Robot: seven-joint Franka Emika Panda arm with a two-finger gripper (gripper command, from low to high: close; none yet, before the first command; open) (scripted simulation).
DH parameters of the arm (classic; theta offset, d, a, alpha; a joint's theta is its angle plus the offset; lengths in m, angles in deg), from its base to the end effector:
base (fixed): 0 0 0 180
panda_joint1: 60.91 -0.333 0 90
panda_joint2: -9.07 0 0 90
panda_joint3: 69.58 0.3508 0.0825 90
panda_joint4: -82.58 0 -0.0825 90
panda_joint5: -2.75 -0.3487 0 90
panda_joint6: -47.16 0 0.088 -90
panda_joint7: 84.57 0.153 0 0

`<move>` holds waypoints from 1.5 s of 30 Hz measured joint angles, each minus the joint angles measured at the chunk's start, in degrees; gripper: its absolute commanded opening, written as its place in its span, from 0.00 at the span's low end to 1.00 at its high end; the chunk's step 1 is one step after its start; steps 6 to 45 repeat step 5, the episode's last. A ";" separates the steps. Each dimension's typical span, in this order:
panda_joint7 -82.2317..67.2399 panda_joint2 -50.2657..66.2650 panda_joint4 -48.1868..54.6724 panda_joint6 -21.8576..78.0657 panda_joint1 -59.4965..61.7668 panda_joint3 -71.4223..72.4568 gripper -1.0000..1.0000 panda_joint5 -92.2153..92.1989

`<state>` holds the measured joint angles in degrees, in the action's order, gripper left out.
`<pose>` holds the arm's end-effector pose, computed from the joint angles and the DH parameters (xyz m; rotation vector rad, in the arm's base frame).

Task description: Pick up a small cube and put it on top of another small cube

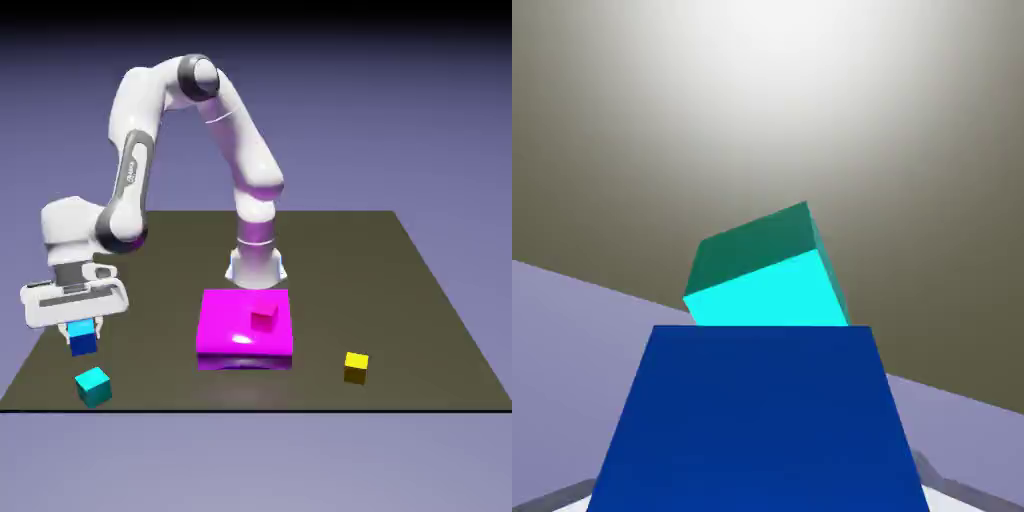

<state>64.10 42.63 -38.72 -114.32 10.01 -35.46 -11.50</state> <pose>0.4718 -0.3755 0.2102 0.5976 2.6818 0.3323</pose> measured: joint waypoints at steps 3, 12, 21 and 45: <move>0.37 3.55 1.29 -2.38 -2.35 -1.74 1.00 1.06; 0.16 1.48 0.54 -0.96 -0.97 -0.72 1.00 0.44; 0.16 1.48 0.54 -0.96 -0.97 -0.72 1.00 0.44; 0.16 1.48 0.54 -0.96 -0.97 -0.72 1.00 0.44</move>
